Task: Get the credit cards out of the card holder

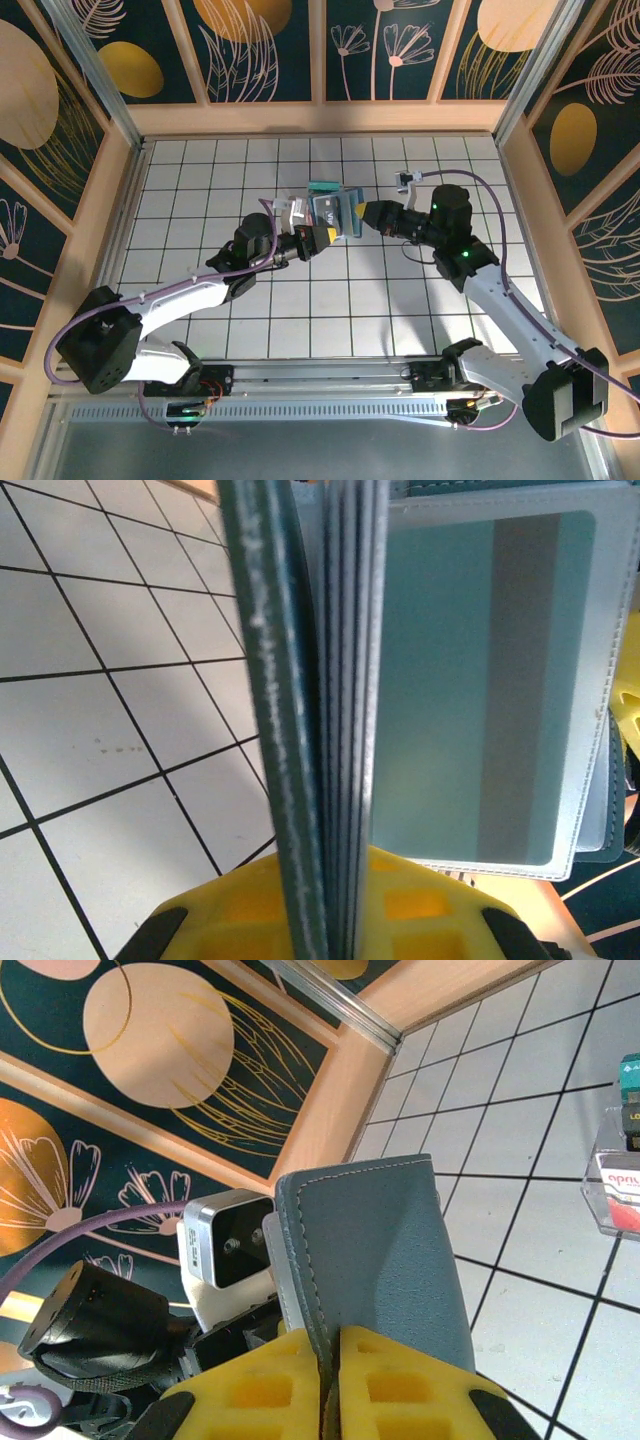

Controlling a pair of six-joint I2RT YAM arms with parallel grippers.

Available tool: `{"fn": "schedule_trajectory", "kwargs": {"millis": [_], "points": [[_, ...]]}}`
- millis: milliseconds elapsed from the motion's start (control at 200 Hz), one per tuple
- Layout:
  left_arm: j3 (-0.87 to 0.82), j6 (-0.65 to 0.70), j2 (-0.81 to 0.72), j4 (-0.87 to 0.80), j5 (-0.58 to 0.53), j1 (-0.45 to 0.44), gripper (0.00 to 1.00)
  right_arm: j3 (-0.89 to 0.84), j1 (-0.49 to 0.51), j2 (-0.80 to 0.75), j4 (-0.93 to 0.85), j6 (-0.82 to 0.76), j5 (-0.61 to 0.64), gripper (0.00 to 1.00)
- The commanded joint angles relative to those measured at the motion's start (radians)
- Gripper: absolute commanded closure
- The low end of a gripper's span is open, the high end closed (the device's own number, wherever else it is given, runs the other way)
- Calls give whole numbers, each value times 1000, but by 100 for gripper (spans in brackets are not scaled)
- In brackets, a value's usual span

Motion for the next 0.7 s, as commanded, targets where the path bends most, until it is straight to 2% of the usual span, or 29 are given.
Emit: {"fn": "schedule_trajectory", "kwargs": {"millis": [0, 80, 310, 405, 611, 696], "points": [[-3, -9, 8, 66, 36, 1, 100, -6, 1, -2, 64, 11, -52, 90], [-3, -11, 11, 67, 38, 0, 100, -5, 0, -3, 68, 10, -57, 85], [-1, -12, 12, 72, 42, -1, 100, -5, 2, 0, 71, 10, -60, 83], [-1, -12, 10, 72, 42, 0, 100, -4, 1, 1, 66, 8, -56, 88], [-2, -13, 7, 70, 44, 1, 100, -7, 2, 3, 67, 9, -55, 89], [-1, -13, 8, 72, 45, 0, 100, -7, 1, 2, 64, 9, -54, 94]]}}
